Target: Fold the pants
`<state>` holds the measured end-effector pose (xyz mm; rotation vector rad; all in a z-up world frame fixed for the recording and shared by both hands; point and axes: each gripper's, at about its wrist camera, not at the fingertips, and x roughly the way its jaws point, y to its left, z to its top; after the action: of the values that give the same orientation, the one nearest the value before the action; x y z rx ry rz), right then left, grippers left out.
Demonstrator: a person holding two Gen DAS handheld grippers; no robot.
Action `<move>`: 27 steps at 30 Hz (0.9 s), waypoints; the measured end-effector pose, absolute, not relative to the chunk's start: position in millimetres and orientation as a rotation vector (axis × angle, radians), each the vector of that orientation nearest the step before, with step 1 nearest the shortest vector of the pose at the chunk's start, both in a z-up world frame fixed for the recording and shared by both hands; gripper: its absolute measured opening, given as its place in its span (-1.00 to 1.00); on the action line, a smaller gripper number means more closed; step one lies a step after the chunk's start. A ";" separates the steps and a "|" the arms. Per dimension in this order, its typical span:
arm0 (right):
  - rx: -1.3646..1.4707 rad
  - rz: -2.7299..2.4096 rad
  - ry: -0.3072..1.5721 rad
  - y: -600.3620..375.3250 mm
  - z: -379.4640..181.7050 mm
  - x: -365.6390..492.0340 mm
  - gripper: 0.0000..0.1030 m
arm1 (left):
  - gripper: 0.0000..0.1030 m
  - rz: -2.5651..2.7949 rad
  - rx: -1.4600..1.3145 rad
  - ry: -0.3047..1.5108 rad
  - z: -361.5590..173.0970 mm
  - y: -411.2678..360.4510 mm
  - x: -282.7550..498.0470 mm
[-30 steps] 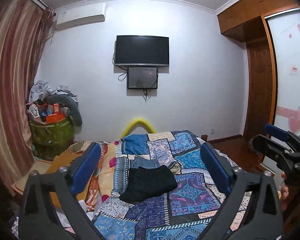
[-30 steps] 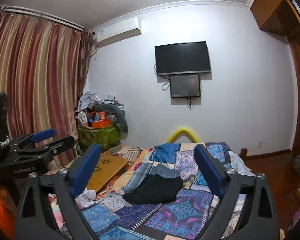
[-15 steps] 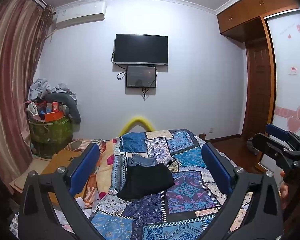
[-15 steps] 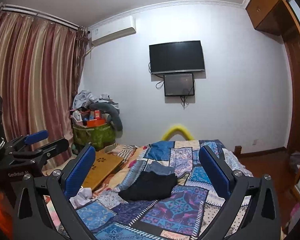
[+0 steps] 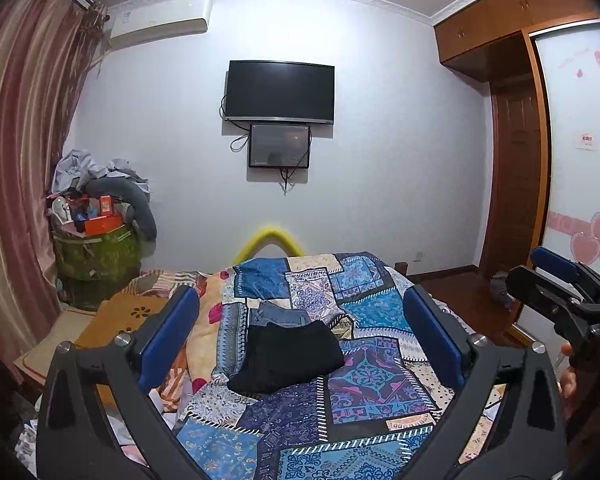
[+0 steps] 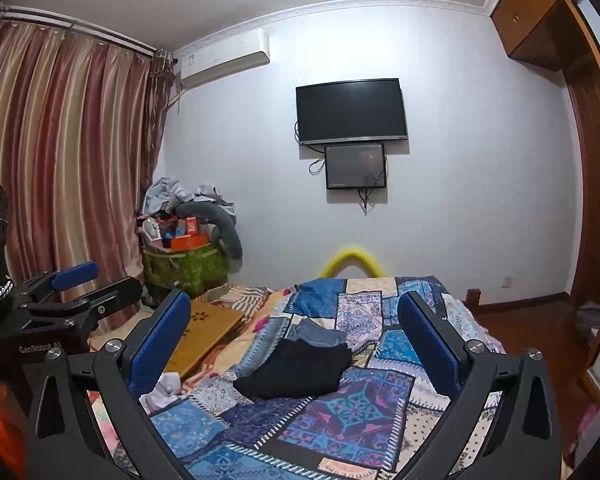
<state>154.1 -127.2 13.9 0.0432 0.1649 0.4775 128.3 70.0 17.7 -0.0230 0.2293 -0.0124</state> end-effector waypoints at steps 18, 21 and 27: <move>0.053 0.465 0.195 -128.4 12.5 155.2 1.00 | 1.00 -0.028 -0.025 0.253 12.1 70.5 137.3; 0.056 0.465 0.197 -128.9 13.3 155.0 1.00 | 1.00 -0.034 -0.030 0.255 12.2 71.8 137.2; 0.055 0.463 0.198 -128.4 13.5 154.3 1.00 | 1.00 -0.036 -0.027 0.252 14.4 72.8 136.2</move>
<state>154.3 -128.4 13.5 0.0549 0.1977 0.4633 136.2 72.8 14.4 -0.0274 0.2518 -0.0359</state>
